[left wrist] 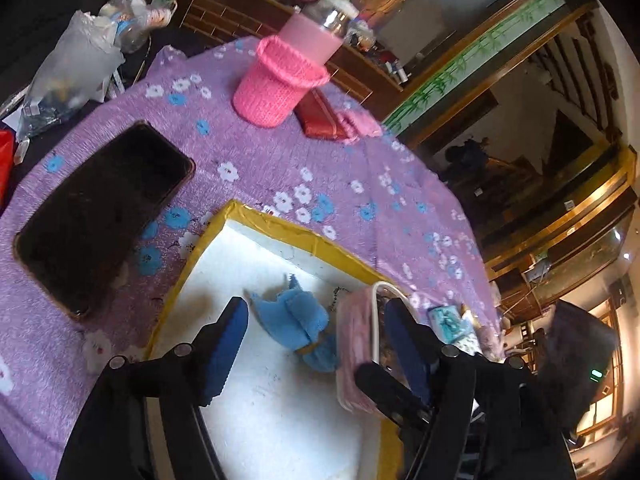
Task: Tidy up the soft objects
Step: 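Carry both items into the white foam tray and open both tools, then grasp the white rolled towel with the left tool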
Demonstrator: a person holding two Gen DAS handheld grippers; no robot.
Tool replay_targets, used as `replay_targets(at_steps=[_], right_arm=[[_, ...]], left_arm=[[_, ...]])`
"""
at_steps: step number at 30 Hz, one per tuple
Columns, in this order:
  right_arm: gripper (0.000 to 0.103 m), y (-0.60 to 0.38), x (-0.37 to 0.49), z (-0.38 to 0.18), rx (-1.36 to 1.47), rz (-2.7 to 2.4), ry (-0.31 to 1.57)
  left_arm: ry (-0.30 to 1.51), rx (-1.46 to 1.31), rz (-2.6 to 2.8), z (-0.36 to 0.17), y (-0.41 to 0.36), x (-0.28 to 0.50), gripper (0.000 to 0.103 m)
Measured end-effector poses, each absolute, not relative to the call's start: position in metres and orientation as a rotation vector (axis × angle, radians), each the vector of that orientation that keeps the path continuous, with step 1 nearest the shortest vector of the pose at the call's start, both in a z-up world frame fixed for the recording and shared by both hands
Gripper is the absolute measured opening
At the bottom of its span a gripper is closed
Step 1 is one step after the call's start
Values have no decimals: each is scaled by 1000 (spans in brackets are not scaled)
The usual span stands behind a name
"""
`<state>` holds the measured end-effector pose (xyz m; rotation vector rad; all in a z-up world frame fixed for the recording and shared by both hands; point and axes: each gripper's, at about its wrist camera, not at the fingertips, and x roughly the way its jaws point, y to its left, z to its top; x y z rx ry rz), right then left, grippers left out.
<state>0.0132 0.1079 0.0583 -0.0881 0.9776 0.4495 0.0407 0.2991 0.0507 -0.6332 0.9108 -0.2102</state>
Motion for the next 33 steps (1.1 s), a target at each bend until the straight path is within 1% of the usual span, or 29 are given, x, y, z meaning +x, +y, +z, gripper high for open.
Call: replay_targets(at_steps=[3, 5, 10, 15, 18, 23, 27, 29, 31, 32, 33], right_arm=[[87, 101, 11, 64, -64, 450, 972], [87, 92, 8, 71, -40, 449, 960], [87, 56, -5, 91, 14, 429, 916], [87, 15, -26, 107, 48, 406, 879], [87, -12, -46, 115, 29, 393, 846], [87, -68, -71, 120, 74, 356, 820], [87, -112, -77, 118, 132, 305, 839], [87, -140, -81, 126, 143, 249, 822], [87, -171, -86, 144, 145, 159, 768], [87, -191, -90, 159, 149, 109, 711], [90, -203, -94, 169, 153, 77, 659]], left_arm=[[878, -636, -223, 63, 302, 28, 74], [851, -621, -219, 72, 301, 17, 79], [823, -572, -191, 81, 292, 2, 80], [879, -575, -200, 67, 275, 2, 80], [901, -544, -259, 65, 251, -3, 80], [892, -615, -502, 67, 215, -7, 80], [965, -588, -388, 50, 204, 14, 79], [997, -585, -320, 41, 208, 17, 79], [952, -553, -331, 54, 205, 6, 80], [916, -521, -332, 65, 202, -3, 80], [871, -475, -328, 78, 197, -10, 83]])
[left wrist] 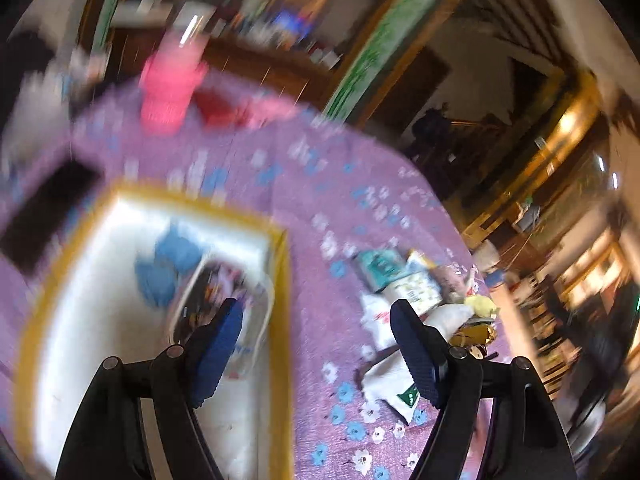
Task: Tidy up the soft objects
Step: 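Grasp the white rolled towel with the left tool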
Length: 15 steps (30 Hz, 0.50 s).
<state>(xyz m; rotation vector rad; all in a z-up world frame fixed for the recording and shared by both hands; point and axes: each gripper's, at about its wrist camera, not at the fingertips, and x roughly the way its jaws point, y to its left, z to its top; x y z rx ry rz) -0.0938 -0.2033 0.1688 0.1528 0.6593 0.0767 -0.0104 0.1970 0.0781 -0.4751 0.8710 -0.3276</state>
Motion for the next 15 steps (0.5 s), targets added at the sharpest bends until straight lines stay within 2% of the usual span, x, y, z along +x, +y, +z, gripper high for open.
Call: replay_targets(at_steps=[1, 2, 4, 8, 15], right_arm=[[98, -220, -101, 180, 161, 47, 580], [103, -233, -109, 185, 181, 47, 512], [103, -263, -119, 180, 260, 105, 419], [103, -313, -82, 121, 413, 31, 665], [103, -359, -54, 51, 481, -89, 710]], left_arm=[[824, -423, -325, 92, 189, -20, 95], [769, -356, -326, 107, 179, -30, 103], [701, -280, -334, 124, 162, -41, 103], [673, -208, -373, 131, 121, -45, 103], [765, -21, -388, 98, 48, -33, 101]])
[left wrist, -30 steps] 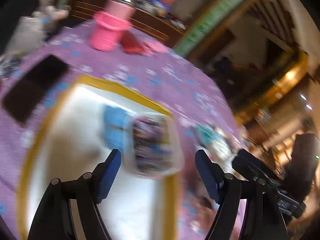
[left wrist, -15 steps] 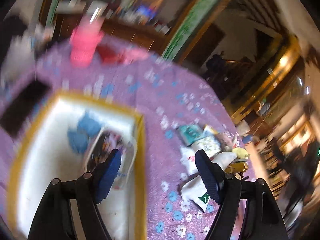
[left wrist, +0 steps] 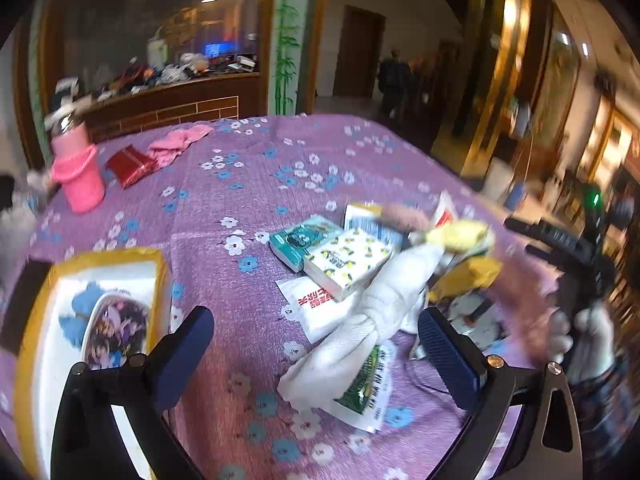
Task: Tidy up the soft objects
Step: 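Grasp the white rolled towel with the left tool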
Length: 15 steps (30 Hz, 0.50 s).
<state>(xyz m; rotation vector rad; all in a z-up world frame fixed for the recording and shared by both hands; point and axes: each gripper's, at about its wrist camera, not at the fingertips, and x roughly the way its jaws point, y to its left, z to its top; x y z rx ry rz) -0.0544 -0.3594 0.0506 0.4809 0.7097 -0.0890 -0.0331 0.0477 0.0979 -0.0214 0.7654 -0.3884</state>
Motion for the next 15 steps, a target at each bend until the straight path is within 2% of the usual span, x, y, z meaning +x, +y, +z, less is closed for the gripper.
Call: replay_targets(at_steps=[1, 3, 5, 6, 14, 15], right_arm=[[103, -360, -53, 47, 493, -88, 727], [103, -367, -55, 48, 534, -60, 706], [103, -366, -57, 47, 515, -66, 702], [103, -365, -55, 44, 516, -59, 714], [103, -357, -51, 39, 518, -26, 742], [103, -356, -51, 39, 512, -27, 742]], left_arm=[[766, 22, -381, 93, 38, -31, 100], [769, 85, -378, 84, 27, -29, 89], [783, 145, -413, 74, 14, -25, 71], [794, 172, -434, 69, 9, -24, 66], [849, 309, -566, 45, -27, -3, 66], [854, 320, -573, 43, -31, -1, 63]])
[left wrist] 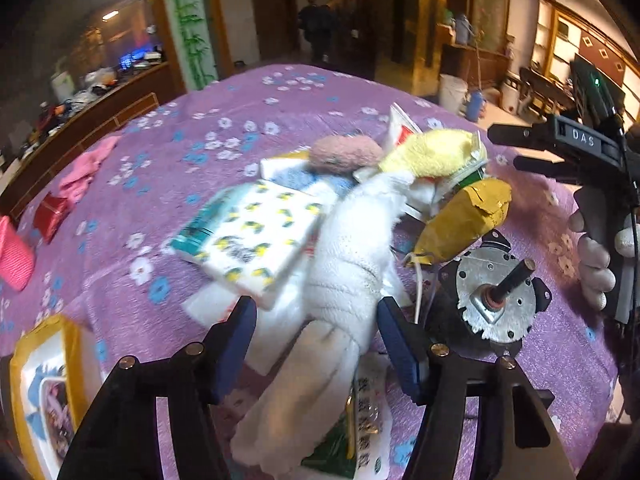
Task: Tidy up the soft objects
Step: 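Grasp the white rolled towel with the left tool, then lift the white towel with the left tool and carry it over the tray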
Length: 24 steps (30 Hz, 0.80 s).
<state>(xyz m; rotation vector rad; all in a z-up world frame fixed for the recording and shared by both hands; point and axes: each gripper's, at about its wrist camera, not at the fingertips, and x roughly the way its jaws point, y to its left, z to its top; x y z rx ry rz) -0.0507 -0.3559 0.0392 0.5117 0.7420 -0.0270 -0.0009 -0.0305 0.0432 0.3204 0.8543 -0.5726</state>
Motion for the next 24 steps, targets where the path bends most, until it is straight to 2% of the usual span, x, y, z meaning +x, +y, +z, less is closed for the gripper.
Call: replay_targets(at_steps=[1, 2, 5, 11, 17, 19, 23, 24], right_arm=[[103, -355, -51, 39, 507, -28, 743], [103, -355, -51, 39, 503, -30, 745], [103, -353, -51, 38, 493, -36, 753], [103, -355, -50, 35, 498, -49, 766], [103, -354, -50, 35, 494, -40, 771], [103, -354, -51, 35, 490, -42, 769], [103, -355, -50, 35, 497, -56, 768], [103, -356, -50, 35, 498, -60, 769]], left_arm=[[862, 329, -581, 41, -34, 1, 56], [874, 334, -593, 39, -38, 2, 31], [929, 307, -649, 32, -42, 3, 29], [939, 280, -623, 38, -21, -14, 29], [909, 239, -566, 56, 19, -32, 34], [901, 248, -548, 54, 20, -28, 38], [905, 292, -517, 42, 3, -15, 52], [906, 312, -514, 38, -2, -11, 52]])
